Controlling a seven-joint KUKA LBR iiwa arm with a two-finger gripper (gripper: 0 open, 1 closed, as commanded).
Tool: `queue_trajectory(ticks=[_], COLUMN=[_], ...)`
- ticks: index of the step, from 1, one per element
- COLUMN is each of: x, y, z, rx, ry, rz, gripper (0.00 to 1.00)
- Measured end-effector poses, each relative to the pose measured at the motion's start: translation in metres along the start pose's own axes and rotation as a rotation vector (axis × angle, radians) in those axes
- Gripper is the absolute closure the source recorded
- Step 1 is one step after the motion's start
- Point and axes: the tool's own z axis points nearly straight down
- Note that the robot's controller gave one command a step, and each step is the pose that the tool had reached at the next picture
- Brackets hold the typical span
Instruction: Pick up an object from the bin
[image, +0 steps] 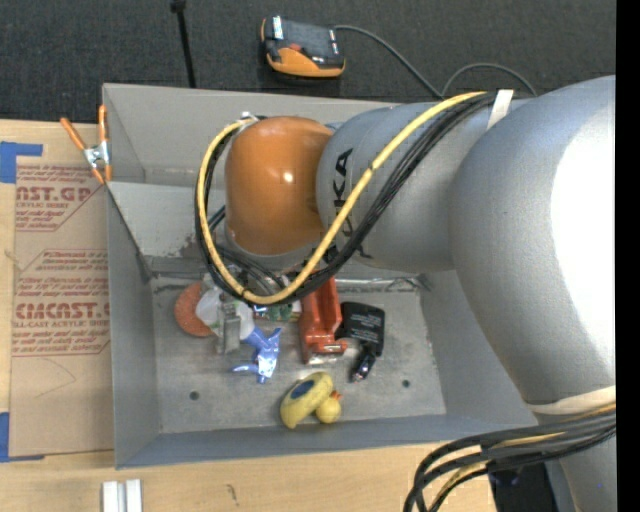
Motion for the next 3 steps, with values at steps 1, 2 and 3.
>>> queue_trajectory(ticks=[1, 2, 3], x=[-0.008, 0.007, 0.01], y=[0.002, -0.013, -0.018], z=[-0.045, 0.048, 0.076], rx=[0.001, 0.0, -0.001], ry=[-0.002, -0.006, -0.008], rz=[0.005, -0.041, -0.055], gripper=[1.0, 0.0, 1.0])
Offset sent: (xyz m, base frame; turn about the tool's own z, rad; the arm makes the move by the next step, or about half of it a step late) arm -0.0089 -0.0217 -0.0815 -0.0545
